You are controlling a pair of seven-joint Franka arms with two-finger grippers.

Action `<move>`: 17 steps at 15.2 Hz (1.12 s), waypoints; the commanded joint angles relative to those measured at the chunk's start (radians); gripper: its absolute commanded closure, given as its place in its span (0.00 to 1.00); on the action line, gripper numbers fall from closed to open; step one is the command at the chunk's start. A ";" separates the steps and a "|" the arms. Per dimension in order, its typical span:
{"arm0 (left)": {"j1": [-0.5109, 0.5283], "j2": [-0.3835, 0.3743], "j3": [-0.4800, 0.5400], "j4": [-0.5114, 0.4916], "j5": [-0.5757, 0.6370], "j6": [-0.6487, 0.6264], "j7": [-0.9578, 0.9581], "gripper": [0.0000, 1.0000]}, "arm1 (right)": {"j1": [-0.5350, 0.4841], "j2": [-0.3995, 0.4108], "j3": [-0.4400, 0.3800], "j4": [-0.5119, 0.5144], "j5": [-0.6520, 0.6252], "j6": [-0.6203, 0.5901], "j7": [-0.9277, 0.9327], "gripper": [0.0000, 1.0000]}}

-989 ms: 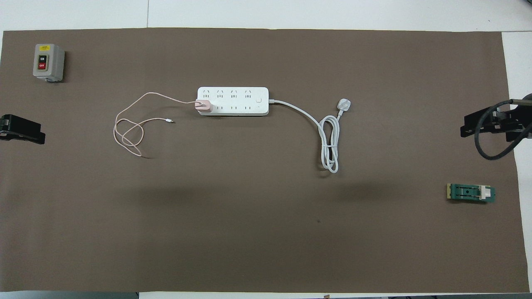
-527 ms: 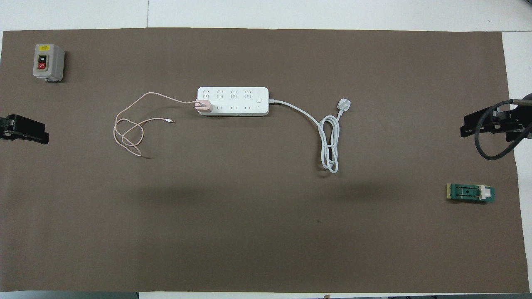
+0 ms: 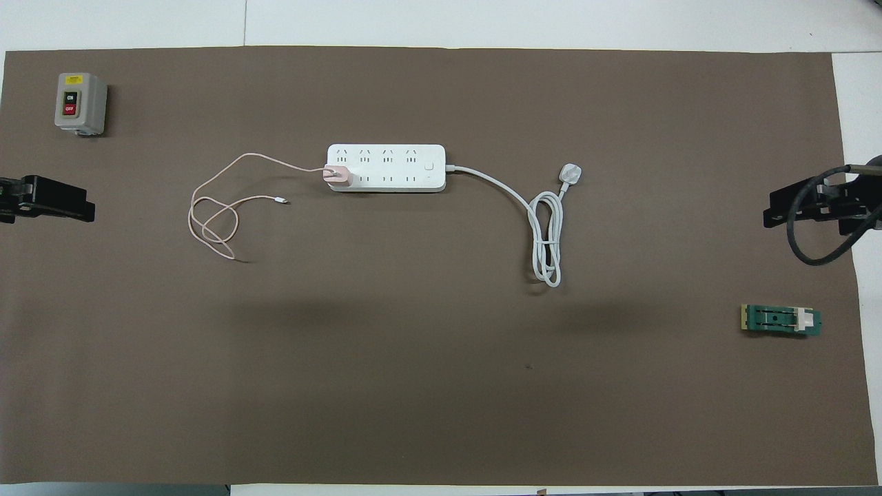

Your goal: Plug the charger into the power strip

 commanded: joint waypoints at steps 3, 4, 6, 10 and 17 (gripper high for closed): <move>0.000 -0.030 -0.007 -0.060 -0.011 0.008 0.005 0.00 | -0.007 -0.015 0.007 -0.011 -0.007 0.001 -0.015 0.00; -0.009 -0.031 -0.007 -0.060 -0.011 -0.002 0.000 0.00 | -0.007 -0.015 0.007 -0.011 -0.007 0.001 -0.015 0.00; -0.012 -0.033 -0.006 -0.057 -0.008 -0.053 0.000 0.00 | -0.007 -0.015 0.007 -0.011 -0.007 0.001 -0.015 0.00; -0.003 -0.034 -0.005 -0.051 -0.006 -0.084 0.002 0.00 | -0.007 -0.015 0.007 -0.011 -0.007 0.001 -0.015 0.00; 0.001 -0.034 -0.006 -0.052 -0.005 -0.072 0.005 0.00 | -0.007 -0.015 0.007 -0.011 -0.007 0.001 -0.015 0.00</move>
